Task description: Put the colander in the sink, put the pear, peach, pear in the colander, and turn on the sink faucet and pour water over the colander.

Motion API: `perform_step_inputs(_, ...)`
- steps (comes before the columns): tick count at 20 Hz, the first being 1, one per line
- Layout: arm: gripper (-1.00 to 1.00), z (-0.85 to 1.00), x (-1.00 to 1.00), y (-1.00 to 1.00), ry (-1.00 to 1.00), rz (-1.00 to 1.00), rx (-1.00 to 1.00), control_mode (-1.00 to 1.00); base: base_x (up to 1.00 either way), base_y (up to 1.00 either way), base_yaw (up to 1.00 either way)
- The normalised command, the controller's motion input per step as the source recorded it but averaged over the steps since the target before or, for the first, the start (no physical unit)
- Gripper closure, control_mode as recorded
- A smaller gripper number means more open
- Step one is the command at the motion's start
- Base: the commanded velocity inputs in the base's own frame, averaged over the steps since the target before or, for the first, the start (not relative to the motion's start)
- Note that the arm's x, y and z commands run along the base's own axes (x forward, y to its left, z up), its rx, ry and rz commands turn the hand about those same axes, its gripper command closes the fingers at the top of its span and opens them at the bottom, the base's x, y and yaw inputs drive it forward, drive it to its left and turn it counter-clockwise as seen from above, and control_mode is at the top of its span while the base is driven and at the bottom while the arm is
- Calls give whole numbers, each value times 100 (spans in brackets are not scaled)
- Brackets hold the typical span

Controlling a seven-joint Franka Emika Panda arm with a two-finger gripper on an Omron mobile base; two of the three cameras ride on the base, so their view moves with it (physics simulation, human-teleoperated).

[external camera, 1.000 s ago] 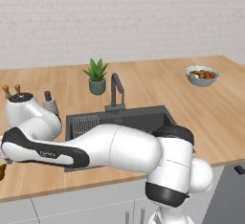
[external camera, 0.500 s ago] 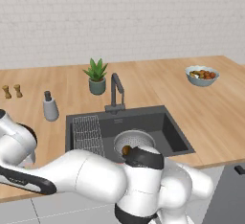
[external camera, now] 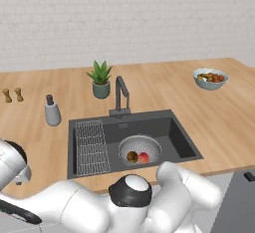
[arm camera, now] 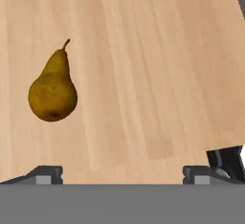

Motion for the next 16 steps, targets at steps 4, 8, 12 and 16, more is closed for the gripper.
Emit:
perform_step_inputs(4, -100, -30, 34, 9, -11, -6, 0, -100, 0, 0, 0)
perform_step_inputs(8, -100, -11, 38, 38, -1, -2, 5, -100, 0, 0, 0)
perform_step_inputs(12, -100, -9, 46, 47, 3, 0, 6, -100, 0, 0, 0)
perform_step_inputs(16, -100, -30, 33, 39, 6, -2, 1, -100, 0, 0, 0)
